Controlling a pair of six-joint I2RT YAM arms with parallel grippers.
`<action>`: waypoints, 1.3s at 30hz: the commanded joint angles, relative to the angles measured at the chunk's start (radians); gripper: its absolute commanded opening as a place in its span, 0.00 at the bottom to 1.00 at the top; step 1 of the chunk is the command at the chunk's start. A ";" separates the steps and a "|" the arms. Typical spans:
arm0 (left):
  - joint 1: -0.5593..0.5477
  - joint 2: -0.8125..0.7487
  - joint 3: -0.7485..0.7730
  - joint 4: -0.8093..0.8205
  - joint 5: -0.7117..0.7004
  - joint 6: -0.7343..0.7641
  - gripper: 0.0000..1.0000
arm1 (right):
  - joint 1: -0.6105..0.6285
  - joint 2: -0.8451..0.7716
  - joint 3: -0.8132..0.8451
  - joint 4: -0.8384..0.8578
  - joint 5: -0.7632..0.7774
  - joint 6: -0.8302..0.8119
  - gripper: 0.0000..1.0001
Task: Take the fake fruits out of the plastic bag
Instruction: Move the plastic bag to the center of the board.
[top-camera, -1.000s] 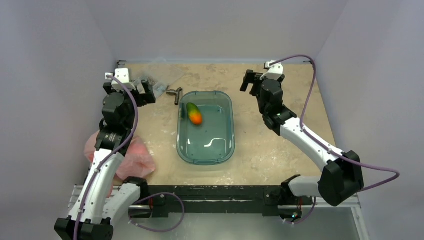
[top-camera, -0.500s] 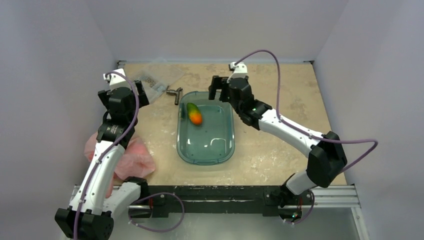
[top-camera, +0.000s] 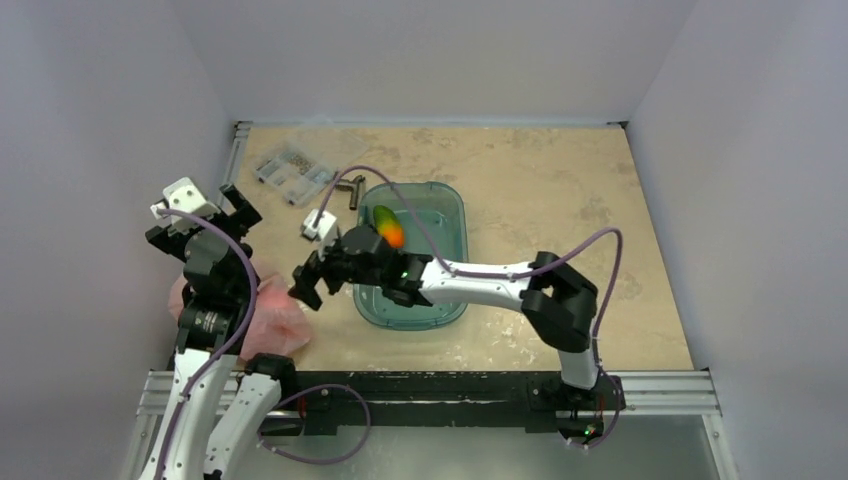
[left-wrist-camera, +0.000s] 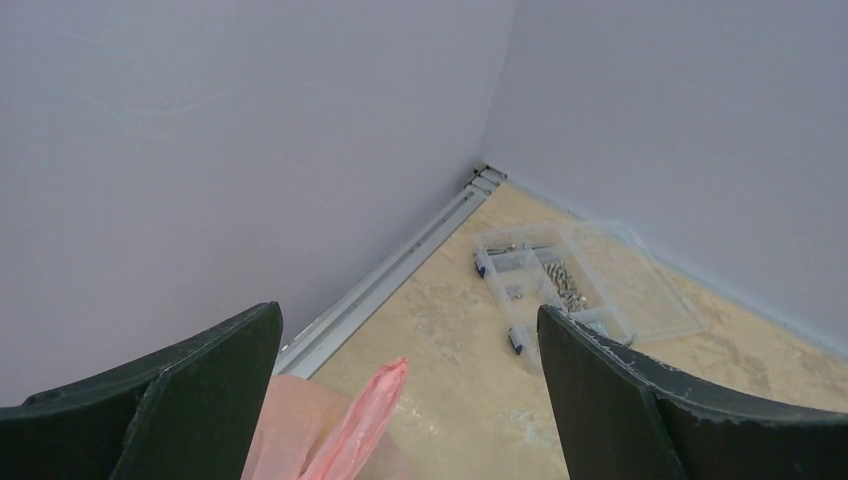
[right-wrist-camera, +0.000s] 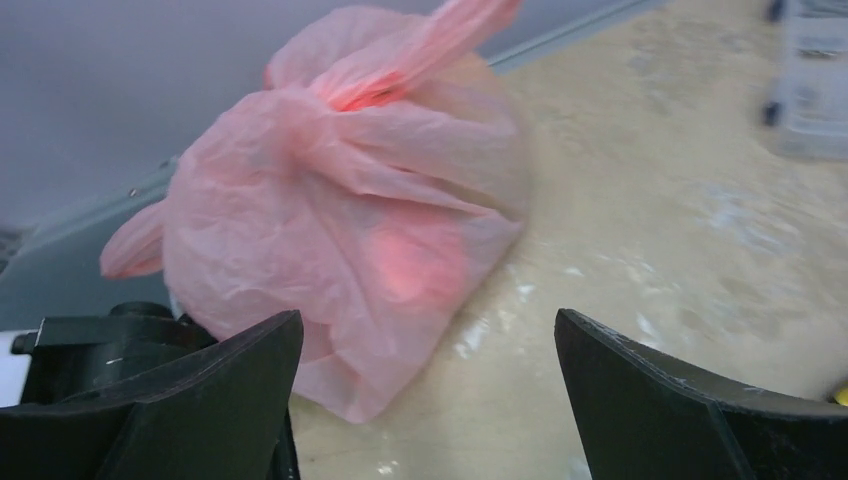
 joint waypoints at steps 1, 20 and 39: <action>-0.001 -0.049 -0.031 0.116 -0.060 0.033 1.00 | 0.093 0.095 0.148 0.062 -0.055 -0.141 0.99; -0.001 -0.059 -0.045 0.153 -0.060 0.075 1.00 | 0.246 0.293 0.236 0.190 0.253 -0.182 0.69; -0.001 0.023 -0.021 0.124 0.052 0.043 1.00 | 0.119 0.169 0.035 0.345 0.366 -0.151 0.00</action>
